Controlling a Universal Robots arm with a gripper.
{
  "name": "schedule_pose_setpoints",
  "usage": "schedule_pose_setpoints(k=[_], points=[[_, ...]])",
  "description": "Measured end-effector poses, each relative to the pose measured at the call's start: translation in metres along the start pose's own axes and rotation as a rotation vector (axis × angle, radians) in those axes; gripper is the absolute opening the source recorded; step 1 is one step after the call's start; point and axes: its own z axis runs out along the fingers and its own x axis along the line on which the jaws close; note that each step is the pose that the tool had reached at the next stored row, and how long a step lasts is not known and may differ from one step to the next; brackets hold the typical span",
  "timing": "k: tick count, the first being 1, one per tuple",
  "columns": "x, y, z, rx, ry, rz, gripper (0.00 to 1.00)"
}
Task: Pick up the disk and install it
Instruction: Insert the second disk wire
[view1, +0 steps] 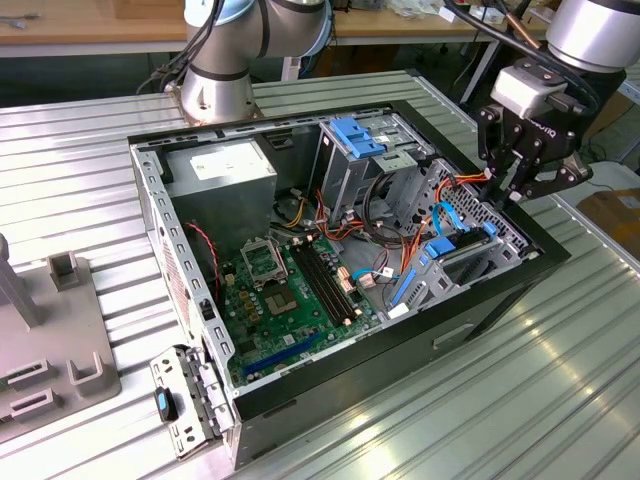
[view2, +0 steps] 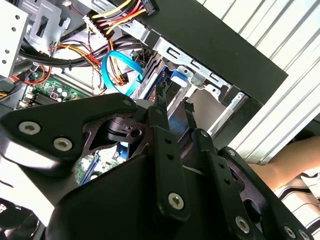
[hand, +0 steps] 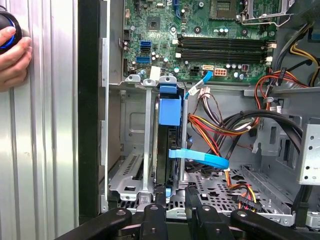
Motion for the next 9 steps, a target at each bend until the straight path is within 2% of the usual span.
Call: schedule_pose_setpoints(k=[7,9], points=[[0.0004,-0.0007,-0.0073,0.0000,0.0000,0.000,0.30],[0.0004,-0.0007,-0.0076,0.0000,-0.0002,0.000,0.30]])
